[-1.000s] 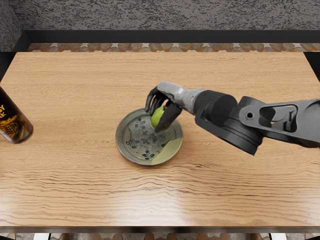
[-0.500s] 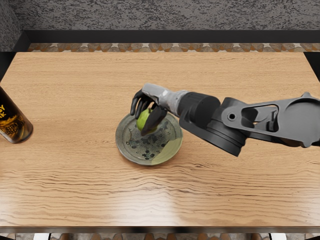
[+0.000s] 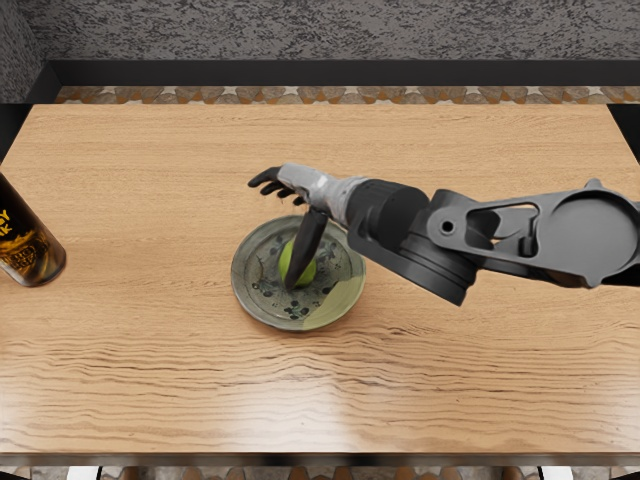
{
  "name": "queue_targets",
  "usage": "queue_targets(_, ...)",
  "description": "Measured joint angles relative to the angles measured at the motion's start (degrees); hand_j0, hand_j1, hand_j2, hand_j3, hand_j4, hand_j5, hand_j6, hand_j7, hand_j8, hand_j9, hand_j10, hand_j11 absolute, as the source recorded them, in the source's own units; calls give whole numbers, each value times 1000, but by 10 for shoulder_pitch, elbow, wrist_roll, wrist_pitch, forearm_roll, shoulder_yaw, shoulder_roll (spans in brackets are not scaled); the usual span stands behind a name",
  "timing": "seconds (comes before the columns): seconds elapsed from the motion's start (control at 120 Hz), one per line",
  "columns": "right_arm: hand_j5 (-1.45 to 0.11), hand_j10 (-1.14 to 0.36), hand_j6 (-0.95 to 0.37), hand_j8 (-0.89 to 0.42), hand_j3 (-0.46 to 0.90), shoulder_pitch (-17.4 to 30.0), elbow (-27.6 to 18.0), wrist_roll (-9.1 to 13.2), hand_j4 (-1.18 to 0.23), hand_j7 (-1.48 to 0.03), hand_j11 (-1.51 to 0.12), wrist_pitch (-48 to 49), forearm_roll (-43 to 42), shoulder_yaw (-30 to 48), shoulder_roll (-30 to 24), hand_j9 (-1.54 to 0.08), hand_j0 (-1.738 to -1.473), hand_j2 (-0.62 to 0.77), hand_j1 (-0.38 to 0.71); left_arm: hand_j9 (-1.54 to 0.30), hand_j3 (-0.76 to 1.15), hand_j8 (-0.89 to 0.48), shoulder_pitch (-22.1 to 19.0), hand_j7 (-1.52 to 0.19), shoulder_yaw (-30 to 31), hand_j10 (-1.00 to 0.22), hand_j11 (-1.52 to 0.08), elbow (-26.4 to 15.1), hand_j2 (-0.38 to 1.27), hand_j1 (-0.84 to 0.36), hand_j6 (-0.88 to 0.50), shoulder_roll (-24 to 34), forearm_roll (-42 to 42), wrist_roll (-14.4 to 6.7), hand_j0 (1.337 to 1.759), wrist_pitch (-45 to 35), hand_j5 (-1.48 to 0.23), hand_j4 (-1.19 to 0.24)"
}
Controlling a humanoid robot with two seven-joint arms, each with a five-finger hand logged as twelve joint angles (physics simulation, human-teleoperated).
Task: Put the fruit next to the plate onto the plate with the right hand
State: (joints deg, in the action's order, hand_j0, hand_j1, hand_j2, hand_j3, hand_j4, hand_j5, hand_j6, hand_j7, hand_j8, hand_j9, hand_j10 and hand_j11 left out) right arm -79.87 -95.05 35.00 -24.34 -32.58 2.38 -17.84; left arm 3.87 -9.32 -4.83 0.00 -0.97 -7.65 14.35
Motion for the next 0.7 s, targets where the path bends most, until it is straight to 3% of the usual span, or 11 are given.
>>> queue_targets(0.25, -63, -26, -43, -23, 0, 7, -16, 0, -46, -60, -63, -31, 21, 14, -6, -62, -1658, 9, -320, -1, 0, -1, 0, -1, 0, -1, -1, 0, 0, 348, -1, 0, 0, 0, 1658, 0, -1, -1)
queue_targets(0.433, -26, -11, -18, -10, 0, 24, -43, 0, -19, -25, -26, -18, 40, 70, -22, -25, -1658, 4, -337, -1, 0, -1, 0, -1, 0, -1, -1, 0, 0, 348, -1, 0, 0, 0, 1658, 0, -1, -1)
queue_targets(0.492, -19, -8, -14, -7, 0, 60, -46, 0, -14, -18, -19, 38, 53, 129, -24, -19, -1658, 3, -340, -1, 0, -1, 0, -1, 0, -1, -1, 0, 0, 348, -1, 0, 0, 0, 1658, 0, -1, -1)
queue_targets(0.575, -13, -6, -10, -5, 0, 153, -48, 0, -10, -12, -13, 182, 101, 259, -34, -13, -1658, 2, -343, -1, 0, -1, 0, -1, 0, -1, -1, 0, 0, 348, -1, 0, 0, 0, 1658, 0, -1, -1)
queue_targets(0.7, -7, -3, -5, -3, 0, 248, -49, 0, -5, -7, -7, 381, 211, 387, -103, -7, -1658, 1, -346, -1, 0, -1, 0, -1, 0, -1, -1, 0, 0, 348, -1, 0, 0, 0, 1658, 0, -1, -1)
